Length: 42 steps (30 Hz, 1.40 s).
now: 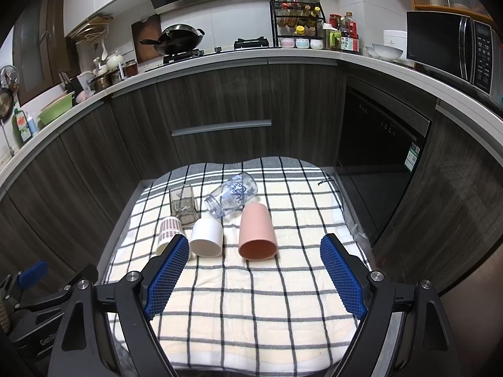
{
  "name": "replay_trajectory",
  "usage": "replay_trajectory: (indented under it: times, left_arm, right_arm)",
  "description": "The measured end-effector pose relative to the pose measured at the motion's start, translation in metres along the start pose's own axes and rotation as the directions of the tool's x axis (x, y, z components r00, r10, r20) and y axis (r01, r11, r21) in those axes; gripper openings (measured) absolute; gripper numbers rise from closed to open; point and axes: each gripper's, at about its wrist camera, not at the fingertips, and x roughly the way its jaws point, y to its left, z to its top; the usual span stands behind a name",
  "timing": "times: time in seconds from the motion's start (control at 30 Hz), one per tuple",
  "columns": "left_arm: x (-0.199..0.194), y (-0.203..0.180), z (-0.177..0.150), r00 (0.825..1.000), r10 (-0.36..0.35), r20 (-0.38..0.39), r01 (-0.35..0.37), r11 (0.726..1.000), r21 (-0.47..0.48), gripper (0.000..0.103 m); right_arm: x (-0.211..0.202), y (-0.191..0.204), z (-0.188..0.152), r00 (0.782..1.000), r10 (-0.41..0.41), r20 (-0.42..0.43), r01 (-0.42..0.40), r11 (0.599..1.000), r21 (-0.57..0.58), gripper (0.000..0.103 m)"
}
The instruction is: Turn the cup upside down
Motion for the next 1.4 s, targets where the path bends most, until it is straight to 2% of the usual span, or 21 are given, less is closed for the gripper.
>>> replay_trajectory:
  times: [1.03,1.4]
  left_arm:
    - [0.006,0.006,-0.008,1.0,0.011,0.002,-0.011,1.0,-0.012,0.103]
    - [0.023,0.01,0.001,0.999,0.028,0.027,-0.027,0.999,-0.024,0.103]
  right_arm:
    - [0.007,0.003,-0.006,1.0,-0.004,-0.016,0.003,1.0,-0.004,0.085]
    - [0.036,0.01,0.003,0.998,0.015,-0.054,-0.015,1.0,-0.009,0.085]
